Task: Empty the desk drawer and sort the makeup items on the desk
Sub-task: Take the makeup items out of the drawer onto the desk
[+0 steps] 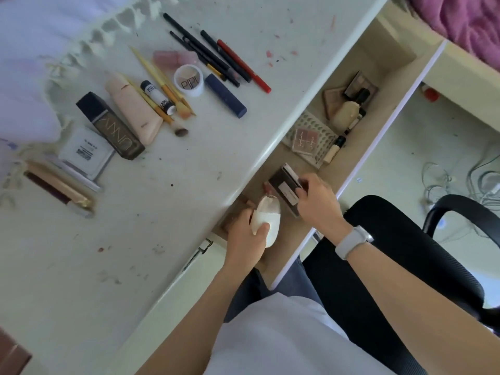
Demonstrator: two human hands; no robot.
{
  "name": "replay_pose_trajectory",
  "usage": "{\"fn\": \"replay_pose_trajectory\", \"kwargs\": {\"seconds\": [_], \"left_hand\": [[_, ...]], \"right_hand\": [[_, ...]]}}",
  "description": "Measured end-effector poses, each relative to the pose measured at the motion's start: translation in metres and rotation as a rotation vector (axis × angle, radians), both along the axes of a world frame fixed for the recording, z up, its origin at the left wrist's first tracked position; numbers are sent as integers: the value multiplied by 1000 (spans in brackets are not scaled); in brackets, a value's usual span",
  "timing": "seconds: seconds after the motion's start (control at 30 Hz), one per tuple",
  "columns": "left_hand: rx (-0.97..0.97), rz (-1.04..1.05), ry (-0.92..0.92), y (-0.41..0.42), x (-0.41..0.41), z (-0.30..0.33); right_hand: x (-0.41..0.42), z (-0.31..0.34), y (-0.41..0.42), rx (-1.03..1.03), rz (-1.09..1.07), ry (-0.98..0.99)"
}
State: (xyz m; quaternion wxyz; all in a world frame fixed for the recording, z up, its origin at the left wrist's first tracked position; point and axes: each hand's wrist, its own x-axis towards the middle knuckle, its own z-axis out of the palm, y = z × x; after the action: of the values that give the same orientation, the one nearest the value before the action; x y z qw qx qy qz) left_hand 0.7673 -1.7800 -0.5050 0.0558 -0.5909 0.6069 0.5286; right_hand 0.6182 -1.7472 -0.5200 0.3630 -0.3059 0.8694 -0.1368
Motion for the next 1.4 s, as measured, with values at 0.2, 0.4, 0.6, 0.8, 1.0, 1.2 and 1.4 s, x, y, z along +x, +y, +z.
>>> {"fn": "replay_pose_trajectory", "kwargs": {"seconds": [0.2,0.4,0.6,0.8,1.0,1.2,1.4], "left_hand": [[64,155,277,-17,56,47],[-79,739,243,-34,104,60],[-271,855,118,-58,122,55],[-355,684,-34,-71,121,48],[-353,606,-51,-63,115,40],[-743,349,-98,-36,107,44],[-683,-283,177,15,78,11]], "right_hand": [[4,41,4,-224,-26,-110],[48,65,-33,-316,-131,-306],[108,53,-83,-272,-39,-378],[119,56,-112,-294,265,-113],[122,43,-103,-412,472,6],[78,43,-62,-590,462,7],[18,-1,-2,49,652,195]]}}
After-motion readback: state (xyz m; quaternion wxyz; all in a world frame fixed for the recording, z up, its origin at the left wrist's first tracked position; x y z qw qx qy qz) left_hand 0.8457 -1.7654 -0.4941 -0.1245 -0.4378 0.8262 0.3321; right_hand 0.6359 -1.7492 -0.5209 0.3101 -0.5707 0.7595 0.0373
